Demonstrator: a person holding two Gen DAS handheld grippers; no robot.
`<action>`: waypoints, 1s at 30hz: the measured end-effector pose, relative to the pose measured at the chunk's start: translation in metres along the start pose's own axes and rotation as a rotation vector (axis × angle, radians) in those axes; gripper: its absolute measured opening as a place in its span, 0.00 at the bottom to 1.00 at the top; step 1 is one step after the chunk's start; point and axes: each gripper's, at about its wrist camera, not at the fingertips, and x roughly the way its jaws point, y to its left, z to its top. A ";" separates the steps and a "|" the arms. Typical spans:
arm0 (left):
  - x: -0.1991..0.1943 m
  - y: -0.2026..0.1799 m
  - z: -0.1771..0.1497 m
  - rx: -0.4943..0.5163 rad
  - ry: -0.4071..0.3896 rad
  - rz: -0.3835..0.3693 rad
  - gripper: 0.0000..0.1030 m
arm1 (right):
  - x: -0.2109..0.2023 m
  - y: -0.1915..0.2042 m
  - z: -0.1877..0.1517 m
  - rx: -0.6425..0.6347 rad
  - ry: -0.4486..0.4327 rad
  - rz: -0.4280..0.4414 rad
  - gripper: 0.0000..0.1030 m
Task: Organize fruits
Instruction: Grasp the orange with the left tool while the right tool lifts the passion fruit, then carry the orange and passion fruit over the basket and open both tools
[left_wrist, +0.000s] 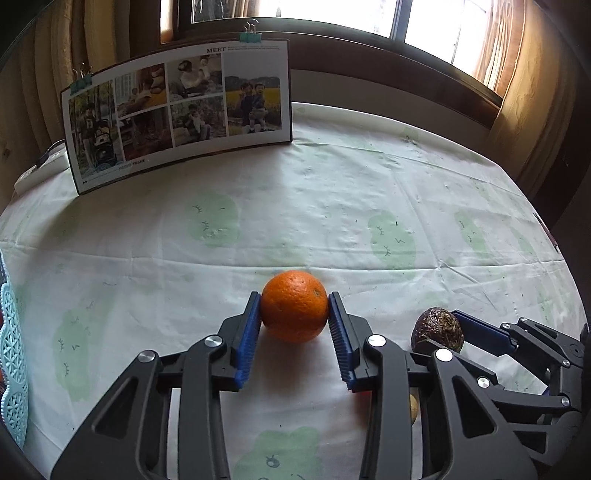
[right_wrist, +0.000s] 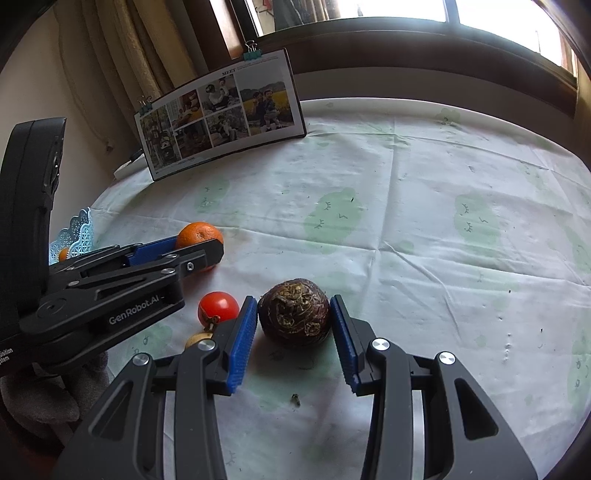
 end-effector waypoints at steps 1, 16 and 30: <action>-0.002 0.000 0.000 -0.001 -0.006 0.002 0.36 | 0.000 0.000 0.000 0.000 -0.001 0.001 0.40; -0.087 0.034 -0.016 -0.040 -0.205 0.213 0.36 | -0.014 -0.002 0.004 0.023 -0.038 0.017 0.40; -0.140 0.126 -0.047 -0.192 -0.255 0.393 0.36 | -0.037 0.018 0.009 0.019 -0.095 0.037 0.40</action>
